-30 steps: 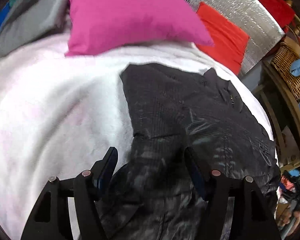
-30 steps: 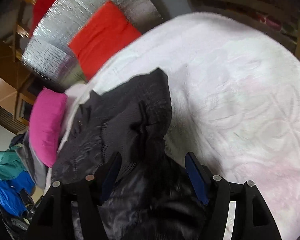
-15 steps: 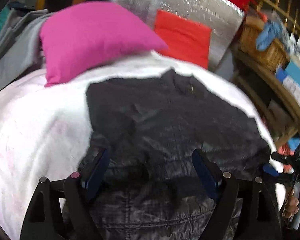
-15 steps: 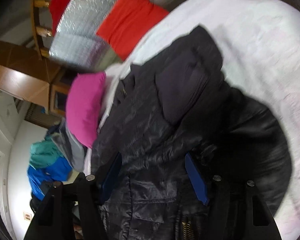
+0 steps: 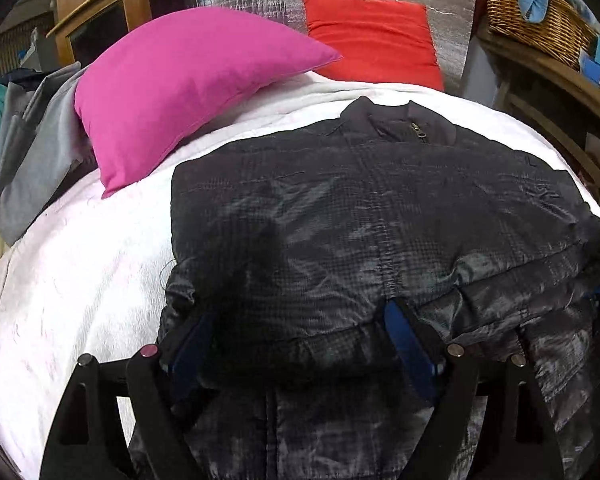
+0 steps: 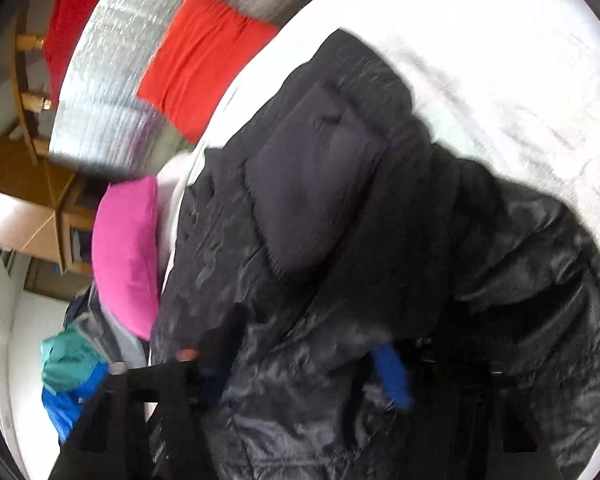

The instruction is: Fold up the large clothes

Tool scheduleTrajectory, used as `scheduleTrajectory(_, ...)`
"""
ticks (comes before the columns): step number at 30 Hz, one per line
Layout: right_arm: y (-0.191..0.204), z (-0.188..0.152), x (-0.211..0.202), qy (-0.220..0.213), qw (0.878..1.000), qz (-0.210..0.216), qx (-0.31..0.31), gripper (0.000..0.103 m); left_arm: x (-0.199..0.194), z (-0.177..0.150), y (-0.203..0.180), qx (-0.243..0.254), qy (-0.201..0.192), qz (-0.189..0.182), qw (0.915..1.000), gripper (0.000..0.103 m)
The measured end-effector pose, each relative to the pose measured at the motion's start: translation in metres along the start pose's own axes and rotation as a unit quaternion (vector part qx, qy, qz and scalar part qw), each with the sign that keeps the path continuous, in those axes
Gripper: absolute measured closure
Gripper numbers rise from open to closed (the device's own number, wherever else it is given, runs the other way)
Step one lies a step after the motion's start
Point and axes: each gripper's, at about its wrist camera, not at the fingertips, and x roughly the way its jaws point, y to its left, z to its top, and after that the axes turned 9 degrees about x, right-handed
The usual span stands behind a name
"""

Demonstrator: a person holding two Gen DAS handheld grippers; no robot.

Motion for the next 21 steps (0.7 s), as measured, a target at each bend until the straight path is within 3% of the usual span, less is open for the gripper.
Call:
scheduleTrajectory(5,0.013,-0.004,-0.006,-0.025,0.999,0.005,-0.029,0.079,-0.001,-0.002,0.000,0.005,-0.004,0.006,1.0000,0.017)
scheduleTrajectory(9,0.032,-0.013,-0.022,-0.068,0.994,-0.006,-0.086,0.080,-0.001,-0.002,0.000,0.008,-0.006,0.010,0.9999,0.017)
scheduleTrajectory(11,0.028,-0.011,-0.014,-0.053,0.995,-0.021,-0.081,0.080,-0.001,-0.002,-0.001,0.008,-0.007,0.011,0.9999,0.017)
scheduleTrajectory(14,0.010,-0.003,0.008,0.004,0.998,-0.035,-0.046,0.081,-0.001,-0.002,-0.001,0.011,-0.007,0.013,0.9998,0.017)
scheduleTrajectory(19,0.020,-0.006,0.007,0.021,0.997,-0.047,-0.065,0.074,-0.001,-0.002,-0.001,0.011,-0.005,0.014,0.9998,0.017)
scheduleTrajectory(21,0.019,-0.012,0.004,0.038,0.996,-0.041,-0.073,0.060,-0.001,-0.001,-0.001,0.009,-0.001,0.013,0.9999,0.017)
